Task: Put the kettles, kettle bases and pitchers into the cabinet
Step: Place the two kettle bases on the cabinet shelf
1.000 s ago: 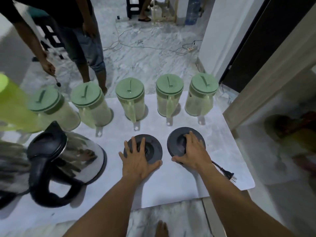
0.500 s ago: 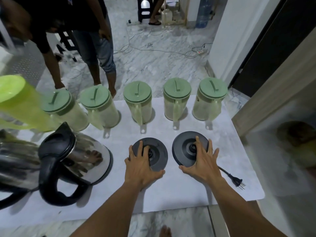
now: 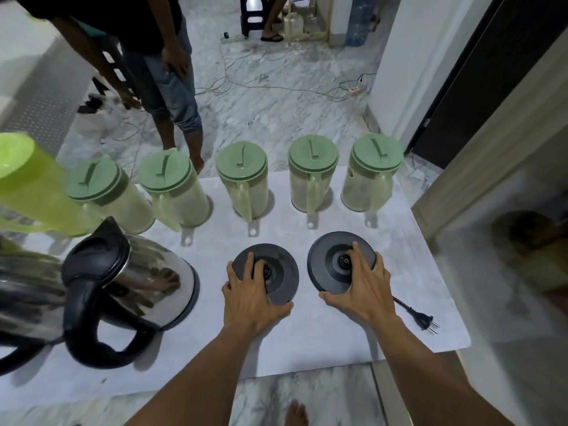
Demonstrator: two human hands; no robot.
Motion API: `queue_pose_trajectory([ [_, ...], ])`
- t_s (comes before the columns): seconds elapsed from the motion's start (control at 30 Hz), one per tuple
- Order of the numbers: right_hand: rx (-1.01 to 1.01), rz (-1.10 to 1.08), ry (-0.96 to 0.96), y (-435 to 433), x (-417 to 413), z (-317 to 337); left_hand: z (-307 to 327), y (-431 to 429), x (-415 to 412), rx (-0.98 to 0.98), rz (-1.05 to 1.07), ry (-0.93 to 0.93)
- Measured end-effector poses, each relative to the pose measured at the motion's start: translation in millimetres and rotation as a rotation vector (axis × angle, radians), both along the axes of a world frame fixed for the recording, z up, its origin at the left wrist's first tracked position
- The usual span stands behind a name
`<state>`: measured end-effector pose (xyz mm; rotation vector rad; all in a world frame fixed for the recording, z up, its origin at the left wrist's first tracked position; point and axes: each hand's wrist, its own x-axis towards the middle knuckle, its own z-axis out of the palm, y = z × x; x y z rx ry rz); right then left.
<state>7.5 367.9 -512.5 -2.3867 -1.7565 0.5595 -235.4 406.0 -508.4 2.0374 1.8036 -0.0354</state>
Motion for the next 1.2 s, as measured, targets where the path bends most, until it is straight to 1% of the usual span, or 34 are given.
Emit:
queue_pose_trajectory([
  [0.1, 0.012, 0.016, -0.005, 0, 0, 7, 6, -1, 1, 0.027, 0.003, 0.006],
  [0.3, -0.003, -0.040, 0.059, -8, 5, 30, 26, -1, -3, 0.061, 0.017, -0.023],
  [0.43, -0.025, -0.068, 0.035, -19, 12, 56, 49, 0, -3, 0.116, -0.028, -0.072],
  [0.57, 0.009, -0.120, 0.021, -39, 15, 94, 80, -1, -1, 0.159, -0.102, -0.143],
  [0.77, 0.062, -0.249, -0.034, -84, 8, 165, 138, -5, 2, 0.201, -0.283, -0.216],
  [0.9, 0.102, -0.357, -0.106, -125, -12, 214, 177, -5, -4, 0.229, -0.423, -0.248],
  [0.97, 0.124, -0.419, -0.128, -153, -30, 243, 206, -7, -9, 0.262, -0.507, -0.261],
  [1.13, 0.172, -0.548, -0.237, -218, -80, 311, 275, -24, -12, 0.357, -0.703, -0.398],
  [1.2, 0.197, -0.614, -0.275, -243, -99, 336, 300, -36, -9, 0.386, -0.772, -0.425],
])
